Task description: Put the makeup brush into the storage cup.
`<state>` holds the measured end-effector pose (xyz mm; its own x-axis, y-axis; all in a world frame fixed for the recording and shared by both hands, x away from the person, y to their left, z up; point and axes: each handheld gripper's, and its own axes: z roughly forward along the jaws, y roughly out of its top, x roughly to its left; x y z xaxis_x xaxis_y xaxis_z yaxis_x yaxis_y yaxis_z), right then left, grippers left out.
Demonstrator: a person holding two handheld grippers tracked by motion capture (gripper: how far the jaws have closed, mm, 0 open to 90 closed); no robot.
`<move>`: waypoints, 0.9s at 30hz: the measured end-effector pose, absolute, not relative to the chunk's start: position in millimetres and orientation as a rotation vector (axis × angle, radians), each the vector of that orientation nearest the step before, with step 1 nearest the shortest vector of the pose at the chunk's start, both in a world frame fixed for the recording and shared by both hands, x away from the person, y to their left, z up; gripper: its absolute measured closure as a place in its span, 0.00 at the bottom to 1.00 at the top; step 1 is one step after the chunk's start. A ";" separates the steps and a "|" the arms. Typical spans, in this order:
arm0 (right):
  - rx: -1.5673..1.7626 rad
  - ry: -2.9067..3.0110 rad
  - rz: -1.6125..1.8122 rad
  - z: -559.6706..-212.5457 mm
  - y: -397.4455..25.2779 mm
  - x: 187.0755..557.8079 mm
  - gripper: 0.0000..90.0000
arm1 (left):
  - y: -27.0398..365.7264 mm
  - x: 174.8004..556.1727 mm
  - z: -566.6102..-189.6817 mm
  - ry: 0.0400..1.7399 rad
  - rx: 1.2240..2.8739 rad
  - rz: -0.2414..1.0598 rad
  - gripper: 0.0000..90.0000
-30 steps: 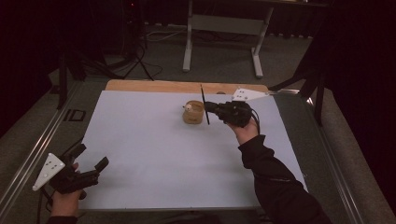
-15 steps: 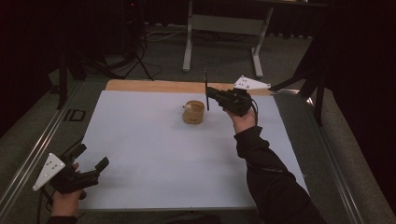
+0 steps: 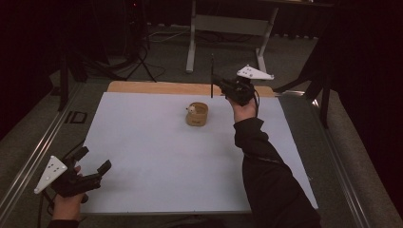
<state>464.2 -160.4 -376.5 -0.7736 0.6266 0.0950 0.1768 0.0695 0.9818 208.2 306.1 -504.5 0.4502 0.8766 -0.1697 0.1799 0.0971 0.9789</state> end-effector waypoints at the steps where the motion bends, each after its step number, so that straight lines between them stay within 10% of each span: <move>1: 0.806 1.996 1.751 -376.8 -159.5 465.9 0.95 | 306.0 208.3 -504.4 1.011 1.406 0.674 0.00; 27: 0.957 1.977 1.661 -410.7 -133.5 504.5 0.95 | 307.3 208.6 -506.1 1.012 1.405 0.664 0.01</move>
